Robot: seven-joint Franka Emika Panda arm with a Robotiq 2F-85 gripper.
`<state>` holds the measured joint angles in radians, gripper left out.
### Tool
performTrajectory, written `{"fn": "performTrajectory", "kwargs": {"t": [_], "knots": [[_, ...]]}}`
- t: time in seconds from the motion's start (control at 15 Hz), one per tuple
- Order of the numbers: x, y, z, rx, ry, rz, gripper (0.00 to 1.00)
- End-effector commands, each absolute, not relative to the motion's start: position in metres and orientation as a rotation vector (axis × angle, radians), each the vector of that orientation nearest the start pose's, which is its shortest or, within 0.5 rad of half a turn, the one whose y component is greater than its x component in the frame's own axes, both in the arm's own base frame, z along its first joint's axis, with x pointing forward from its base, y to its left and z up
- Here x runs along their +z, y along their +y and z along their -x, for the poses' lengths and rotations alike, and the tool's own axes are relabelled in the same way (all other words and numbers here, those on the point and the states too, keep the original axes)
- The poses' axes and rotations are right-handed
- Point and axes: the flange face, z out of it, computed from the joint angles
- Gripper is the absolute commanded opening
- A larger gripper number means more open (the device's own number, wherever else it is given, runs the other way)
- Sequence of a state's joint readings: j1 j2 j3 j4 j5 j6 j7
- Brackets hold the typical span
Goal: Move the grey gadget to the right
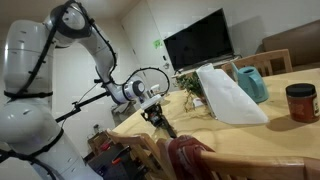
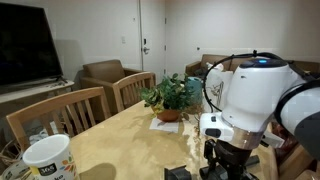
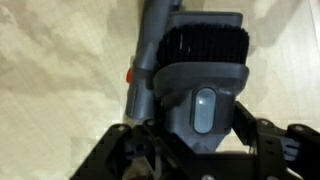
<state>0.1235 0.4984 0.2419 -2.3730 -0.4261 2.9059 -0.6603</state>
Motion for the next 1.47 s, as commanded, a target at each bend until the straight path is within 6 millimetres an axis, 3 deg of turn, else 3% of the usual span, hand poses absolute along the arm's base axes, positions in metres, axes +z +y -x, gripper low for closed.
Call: {"fn": "performTrajectory", "kwargs": {"t": [0.0, 0.53, 1.4], "knots": [[0.134, 0.215, -0.453, -0.067, -1.994, 2.429, 0.43], [0.137, 0.221, -0.455, 0.107, -1.948, 2.47, 0.43], [0.145, 0.221, -0.462, 0.113, -1.931, 2.49, 0.43]]}}
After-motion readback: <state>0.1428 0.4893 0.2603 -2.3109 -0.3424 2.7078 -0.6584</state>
